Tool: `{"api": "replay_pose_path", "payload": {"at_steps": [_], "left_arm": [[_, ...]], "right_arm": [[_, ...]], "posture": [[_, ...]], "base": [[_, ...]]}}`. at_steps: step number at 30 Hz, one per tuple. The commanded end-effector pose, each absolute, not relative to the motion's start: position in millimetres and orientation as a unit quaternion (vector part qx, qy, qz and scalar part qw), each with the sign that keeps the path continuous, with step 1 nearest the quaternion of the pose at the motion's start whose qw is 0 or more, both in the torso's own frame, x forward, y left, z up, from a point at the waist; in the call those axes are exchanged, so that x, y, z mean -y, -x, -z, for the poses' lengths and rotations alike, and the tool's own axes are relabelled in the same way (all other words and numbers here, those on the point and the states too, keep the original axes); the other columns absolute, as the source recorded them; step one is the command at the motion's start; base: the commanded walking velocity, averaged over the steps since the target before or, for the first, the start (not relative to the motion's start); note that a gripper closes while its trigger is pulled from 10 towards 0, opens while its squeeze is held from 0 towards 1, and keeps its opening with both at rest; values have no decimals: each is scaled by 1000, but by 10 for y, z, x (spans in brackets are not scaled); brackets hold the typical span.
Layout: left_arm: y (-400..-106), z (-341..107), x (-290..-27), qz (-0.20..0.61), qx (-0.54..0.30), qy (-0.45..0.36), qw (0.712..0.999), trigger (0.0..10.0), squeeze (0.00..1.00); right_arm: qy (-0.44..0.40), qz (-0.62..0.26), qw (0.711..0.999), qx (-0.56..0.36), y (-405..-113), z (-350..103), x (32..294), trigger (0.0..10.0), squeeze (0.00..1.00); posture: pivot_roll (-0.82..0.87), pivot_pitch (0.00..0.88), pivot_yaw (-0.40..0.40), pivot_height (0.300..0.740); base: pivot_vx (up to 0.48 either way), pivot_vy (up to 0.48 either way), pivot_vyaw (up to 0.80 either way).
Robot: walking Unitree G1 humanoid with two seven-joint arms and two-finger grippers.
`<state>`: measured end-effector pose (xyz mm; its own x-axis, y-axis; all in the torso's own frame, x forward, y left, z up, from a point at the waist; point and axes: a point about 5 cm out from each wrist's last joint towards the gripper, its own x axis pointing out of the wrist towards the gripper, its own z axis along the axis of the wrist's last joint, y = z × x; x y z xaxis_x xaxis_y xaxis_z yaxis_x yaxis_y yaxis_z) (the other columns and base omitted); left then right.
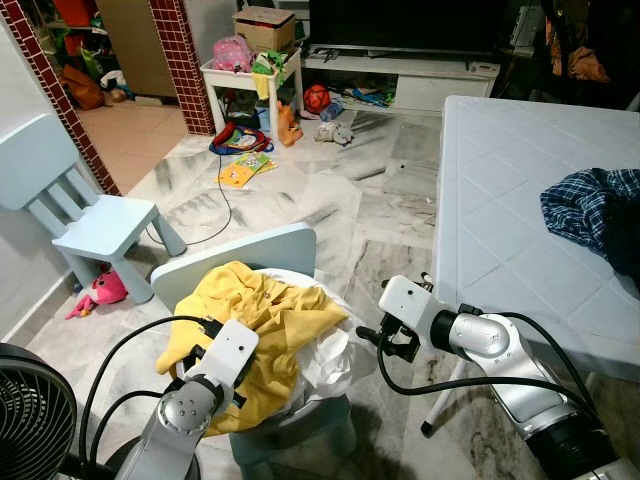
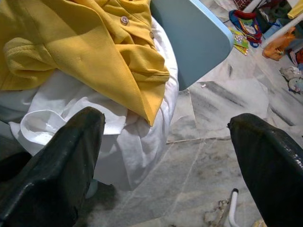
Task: Hang hanger
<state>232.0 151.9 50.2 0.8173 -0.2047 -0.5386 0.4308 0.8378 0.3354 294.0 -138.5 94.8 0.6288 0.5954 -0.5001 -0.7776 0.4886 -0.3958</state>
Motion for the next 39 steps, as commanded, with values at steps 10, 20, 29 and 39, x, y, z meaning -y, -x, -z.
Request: {"api": "replay_pose_path", "payload": {"at_steps": [10, 20, 29, 39], "left_arm": [[-2562, -559, -1533, 162, -248, -238, 925, 10000, 0], [-2609, -479, -1512, 172, -265, -220, 923, 0, 0], [-2608, -457, -1563, 168, -269, -219, 923, 0, 0], [-2621, -478, -1587, 152, -248, -222, 931, 0, 0]], "right_arm": [[309, -404, 850, -136, -2989, -1001, 1358, 10000, 0], [308, -401, 852, -137, -2983, -992, 1374, 10000, 0], [306, -401, 853, -138, -2968, -981, 1370, 10000, 0], [306, -401, 852, -138, -2974, -983, 1378, 10000, 0]], "posture": [[-73, 0, 29, 740], [-78, 0, 37, 740], [-76, 4, 38, 740], [-78, 5, 33, 740]], "base": [[0, 0, 0], [0, 0, 0], [0, 0, 0], [0, 0, 0]]}}
